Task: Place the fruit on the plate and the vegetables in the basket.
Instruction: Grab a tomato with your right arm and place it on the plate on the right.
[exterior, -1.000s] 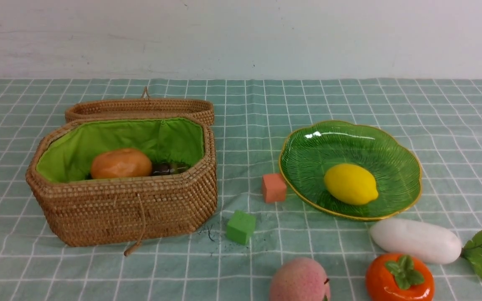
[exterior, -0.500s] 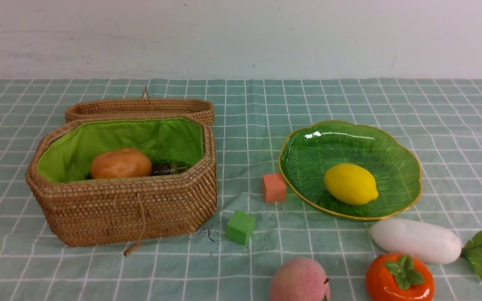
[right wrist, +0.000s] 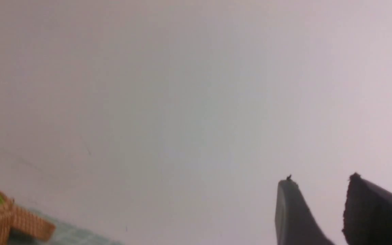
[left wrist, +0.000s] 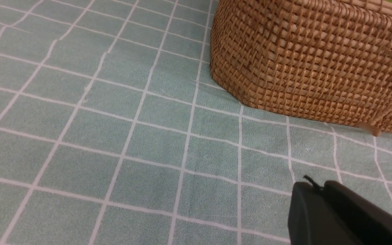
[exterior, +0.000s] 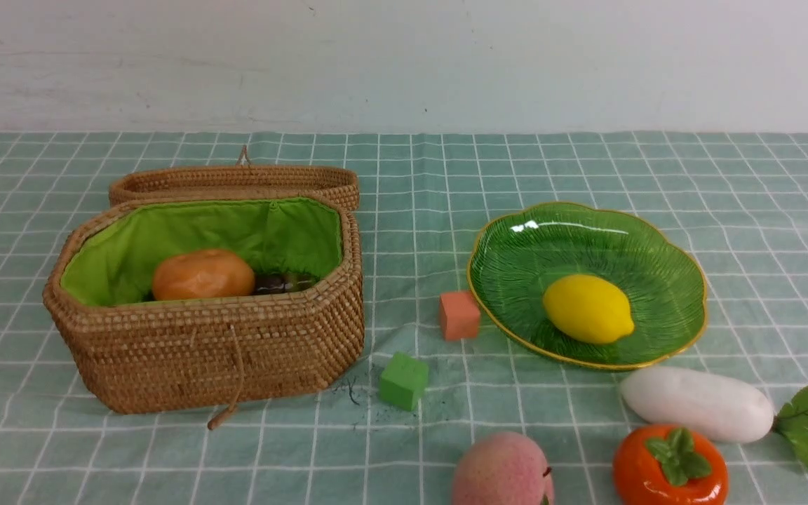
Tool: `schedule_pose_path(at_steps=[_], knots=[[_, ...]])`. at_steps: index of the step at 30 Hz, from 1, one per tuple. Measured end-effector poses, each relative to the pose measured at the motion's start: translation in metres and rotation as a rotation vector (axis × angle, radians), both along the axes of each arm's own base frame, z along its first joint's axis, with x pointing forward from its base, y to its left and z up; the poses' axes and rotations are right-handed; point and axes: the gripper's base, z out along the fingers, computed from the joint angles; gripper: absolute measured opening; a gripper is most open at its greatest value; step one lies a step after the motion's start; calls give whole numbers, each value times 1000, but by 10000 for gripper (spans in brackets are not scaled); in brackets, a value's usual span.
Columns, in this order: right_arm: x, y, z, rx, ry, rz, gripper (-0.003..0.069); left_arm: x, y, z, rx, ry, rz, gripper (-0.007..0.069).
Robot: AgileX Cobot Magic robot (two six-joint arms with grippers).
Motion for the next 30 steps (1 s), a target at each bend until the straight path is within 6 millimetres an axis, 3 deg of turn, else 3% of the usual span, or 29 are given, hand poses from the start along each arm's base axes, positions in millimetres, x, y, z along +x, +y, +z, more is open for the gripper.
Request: schedule_pose_path(at_steps=[5, 10, 14, 15, 18, 22, 25, 27, 30], knots=[[-6, 2, 8, 117, -77, 106, 242, 0, 0, 0, 0, 0, 0, 42], [-10, -5, 36, 390, -9, 188, 242, 0, 0, 0, 0, 0, 0, 47], [-20, -13, 77, 504, 74, 134, 242, 0, 0, 0, 0, 0, 0, 50], [-20, -13, 79, 508, 83, 129, 242, 0, 0, 0, 0, 0, 0, 50], [-17, -18, 115, 532, 175, 49, 242, 0, 0, 0, 0, 0, 0, 55], [9, -24, 134, 562, 381, -68, 242, 0, 0, 0, 0, 0, 0, 59], [31, -26, 131, 573, 531, -141, 242, 0, 0, 0, 0, 0, 0, 61], [60, -29, 113, 575, 745, -241, 242, 0, 0, 0, 0, 0, 0, 67], [79, -29, 99, 547, 878, -301, 242, 0, 0, 0, 0, 0, 0, 71]])
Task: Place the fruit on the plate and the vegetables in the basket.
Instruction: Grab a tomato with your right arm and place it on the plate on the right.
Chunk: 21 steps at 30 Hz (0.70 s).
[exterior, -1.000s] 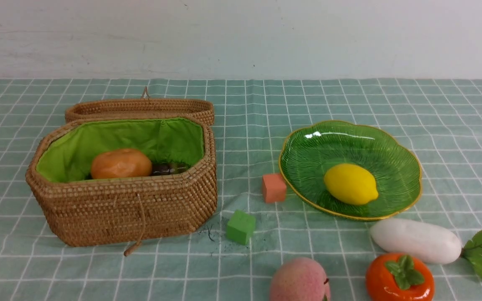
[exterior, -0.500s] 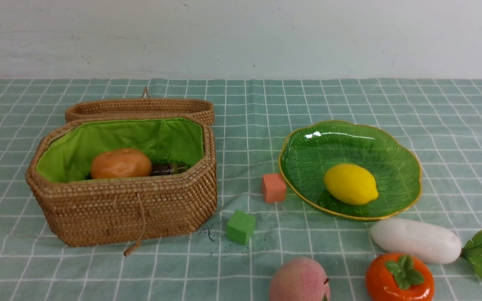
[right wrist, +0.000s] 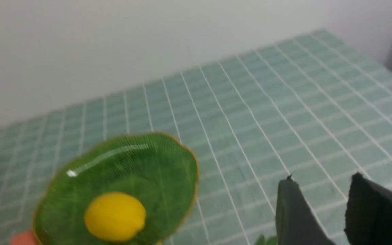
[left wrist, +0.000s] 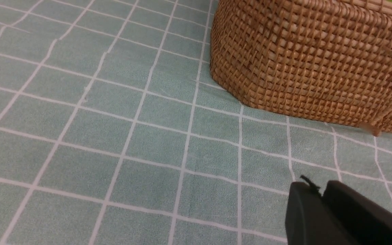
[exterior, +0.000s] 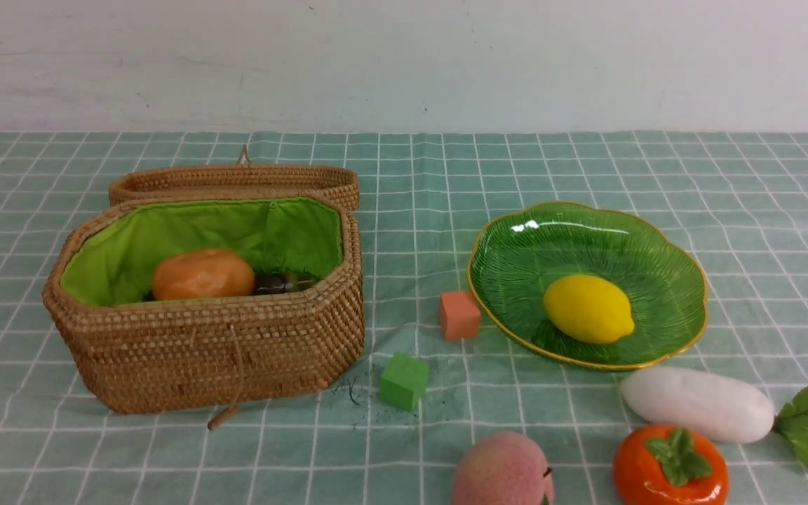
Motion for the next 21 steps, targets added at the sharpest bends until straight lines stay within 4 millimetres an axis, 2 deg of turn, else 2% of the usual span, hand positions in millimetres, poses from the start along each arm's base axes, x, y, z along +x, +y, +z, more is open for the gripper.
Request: schedule_pose_path(at_steps=[3, 10, 16, 21], knots=[[11, 3, -7, 0, 56, 24, 242, 0, 0, 0, 0, 0, 0, 74], [17, 22, -15, -50, 139, 175, 242, 0, 0, 0, 0, 0, 0, 80], [28, 40, -36, -42, 332, 262, 242, 0, 0, 0, 0, 0, 0, 81], [37, 46, -47, -30, 412, 274, 242, 0, 0, 0, 0, 0, 0, 81]])
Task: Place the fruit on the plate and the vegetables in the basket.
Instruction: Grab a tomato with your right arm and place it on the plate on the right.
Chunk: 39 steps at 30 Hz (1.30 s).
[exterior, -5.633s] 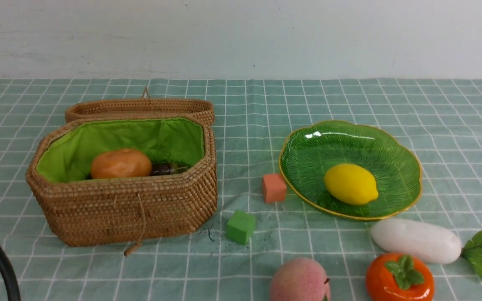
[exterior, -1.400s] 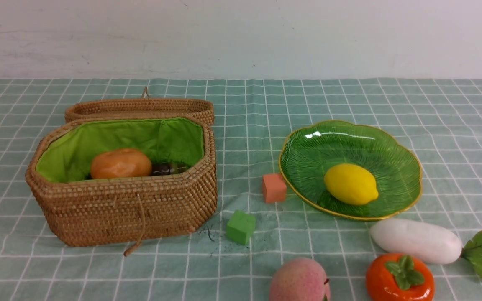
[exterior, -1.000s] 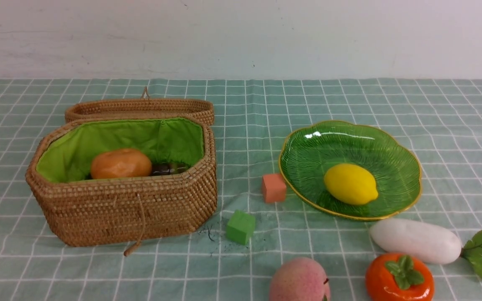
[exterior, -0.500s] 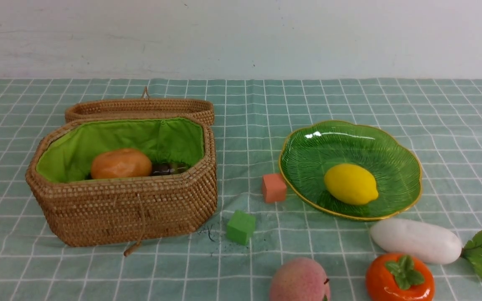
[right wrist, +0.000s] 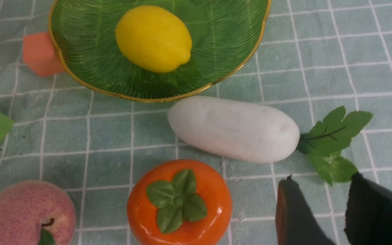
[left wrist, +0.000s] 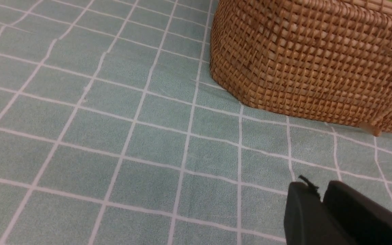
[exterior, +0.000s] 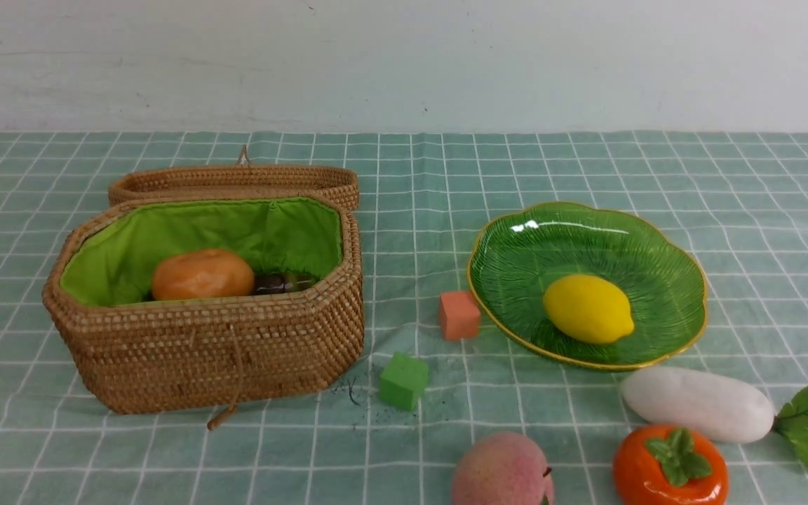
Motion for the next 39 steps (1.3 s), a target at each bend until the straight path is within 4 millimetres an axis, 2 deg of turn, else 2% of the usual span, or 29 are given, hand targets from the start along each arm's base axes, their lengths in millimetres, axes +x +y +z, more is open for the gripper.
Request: schedule_pose_path(at_steps=[12, 16, 22, 25, 26, 28, 29, 30, 32, 33, 35, 39], knots=[[1, 5, -3, 15, 19, 47, 242, 0, 0, 0, 0, 0, 0, 83], [2, 10, -3, 11, 31, 111, 242, 0, 0, 0, 0, 0, 0, 88], [17, 25, 1, 16, 172, 238, 264, 0, 0, 0, 0, 0, 0, 92], [37, 33, -5, 24, 292, 233, 358, 0, 0, 0, 1, 0, 0, 94], [37, 33, -5, 24, 291, 234, 365, 0, 0, 0, 1, 0, 0, 94], [49, 36, -19, 31, 371, 190, 461, 0, 0, 0, 1, 0, 0, 97], [50, 36, -20, 35, 378, 183, 470, 0, 0, 0, 1, 0, 0, 97], [56, 37, -31, 35, 433, 146, 544, 0, 0, 0, 1, 0, 0, 99], [61, 37, -42, 38, 479, 111, 604, 0, 0, 0, 1, 0, 0, 101], [62, 37, -42, 39, 477, 111, 609, 0, 0, 0, 1, 0, 0, 101], [66, 31, -56, 66, 505, 63, 646, 0, 0, 0, 3, 0, 0, 103], [71, 23, -66, 143, 502, 16, 629, 0, 0, 0, 3, 0, 0, 106]])
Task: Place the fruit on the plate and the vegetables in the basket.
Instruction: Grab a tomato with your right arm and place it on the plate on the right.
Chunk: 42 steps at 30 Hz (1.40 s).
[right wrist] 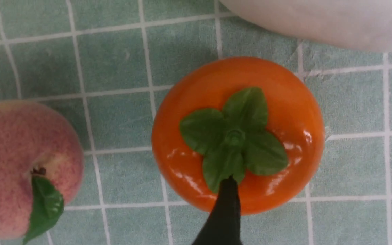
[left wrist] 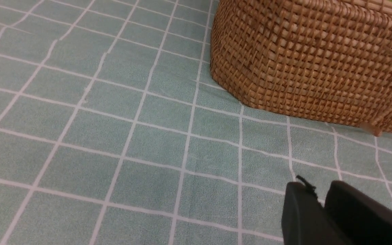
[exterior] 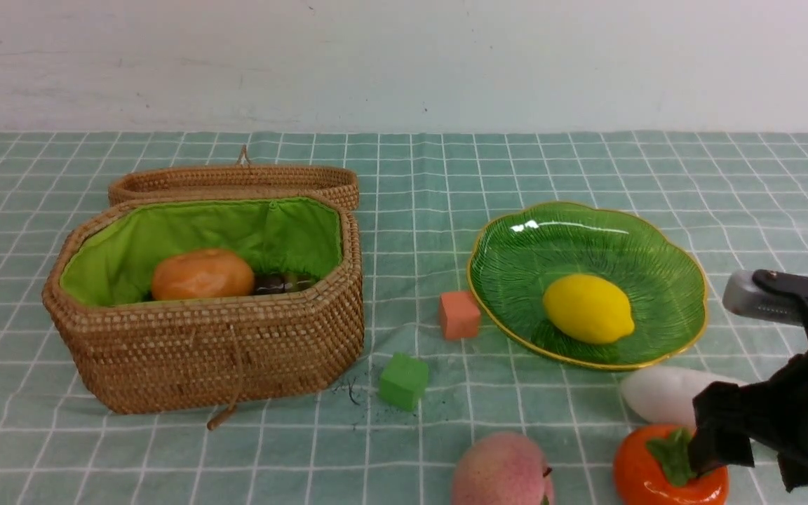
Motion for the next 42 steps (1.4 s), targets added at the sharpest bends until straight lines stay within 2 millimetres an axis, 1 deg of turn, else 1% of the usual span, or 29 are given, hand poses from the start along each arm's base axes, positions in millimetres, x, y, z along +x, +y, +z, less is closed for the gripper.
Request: schedule_pose_path(at_steps=[2, 3, 4, 6, 9, 12, 18, 22, 23, 24, 25, 42], knots=[[3, -3, -2, 42, 3, -15, 600, 0, 0, 0, 0, 0, 0, 111], [3, -4, -2, 47, 0, -16, 600, 0, 0, 0, 0, 0, 0, 111], [4, -4, -5, 79, 3, -18, 579, 0, 0, 0, 0, 0, 0, 112], [6, -3, -9, 113, 4, -12, 566, 0, 0, 0, 0, 0, 0, 113], [7, -3, -22, 121, 20, -8, 563, 0, 0, 0, 0, 0, 0, 113], [10, -3, -39, 114, 58, -21, 568, 0, 0, 0, 0, 0, 0, 113], [25, -1, -49, 150, 23, -98, 573, 0, 0, 0, 1, 0, 0, 113], [29, 0, -52, 163, 21, -117, 566, 0, 0, 0, 1, 0, 0, 118], [29, 0, -52, 169, 20, -118, 538, 0, 0, 0, 1, 0, 0, 121], [29, 0, -52, 168, 20, -117, 534, 0, 0, 0, 1, 0, 0, 121], [29, 0, -52, 168, 19, -115, 510, 0, 0, 0, 2, 0, 0, 122], [30, 1, -51, 169, 18, -108, 508, 0, 0, 0, 3, 0, 0, 134]])
